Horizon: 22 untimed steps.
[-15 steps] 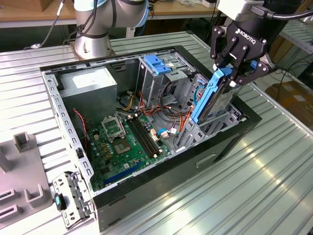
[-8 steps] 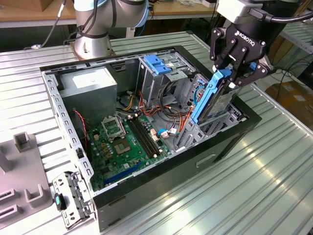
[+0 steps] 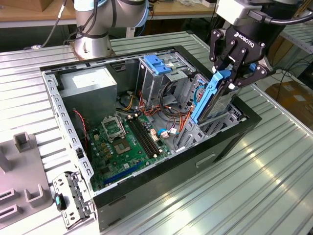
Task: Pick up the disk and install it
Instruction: 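Insert the disk into the insertion slot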
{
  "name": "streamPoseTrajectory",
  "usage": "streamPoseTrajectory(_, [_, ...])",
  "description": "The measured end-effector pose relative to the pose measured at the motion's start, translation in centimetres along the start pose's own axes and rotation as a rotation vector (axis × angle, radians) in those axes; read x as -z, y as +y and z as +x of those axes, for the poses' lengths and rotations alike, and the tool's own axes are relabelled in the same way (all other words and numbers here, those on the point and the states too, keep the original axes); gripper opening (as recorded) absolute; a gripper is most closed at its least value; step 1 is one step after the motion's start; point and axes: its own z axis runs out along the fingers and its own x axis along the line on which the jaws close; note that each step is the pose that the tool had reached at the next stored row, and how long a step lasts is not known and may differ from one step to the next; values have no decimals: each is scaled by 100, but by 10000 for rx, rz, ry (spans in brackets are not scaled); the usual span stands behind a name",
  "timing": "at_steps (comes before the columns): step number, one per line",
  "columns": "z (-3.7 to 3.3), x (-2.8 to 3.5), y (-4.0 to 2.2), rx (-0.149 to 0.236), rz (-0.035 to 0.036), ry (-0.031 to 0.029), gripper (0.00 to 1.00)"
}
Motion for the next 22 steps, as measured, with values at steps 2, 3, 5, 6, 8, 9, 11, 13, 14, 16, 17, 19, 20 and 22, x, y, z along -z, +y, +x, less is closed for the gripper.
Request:
streamPoseTrajectory(2, [1, 0, 0, 0, 0, 1, 37])
streamPoseTrajectory(3, [1, 0, 0, 0, 0, 1, 37])
streamPoseTrajectory(5, [1, -18, -1, 1, 22, -1, 37])
streamPoseTrajectory(6, [1, -29, 0, 1, 28, -2, 37])
streamPoseTrajectory(8, [1, -50, 0, 0, 42, -7, 37])
streamPoseTrajectory(9, [2, -59, 0, 1, 50, -10, 37])
streamPoseTrajectory(11, [3, -78, 0, 0, 70, -11, 37])
streamPoseTrajectory(13, [5, -95, 1, 0, 87, -12, 37])
streamPoseTrajectory(14, [7, -105, 1, 1, 96, -13, 37])
streamPoseTrajectory(16, [12, -125, 1, 1, 115, -16, 37])
streamPoseTrajectory(17, [14, -130, 1, 0, 121, -15, 37])
streamPoseTrajectory(19, [18, -143, 1, 1, 134, -14, 37])
streamPoseTrajectory(20, [21, -150, 1, 1, 142, -14, 37])
streamPoseTrajectory(22, [26, -159, 1, 1, 154, -13, 37])
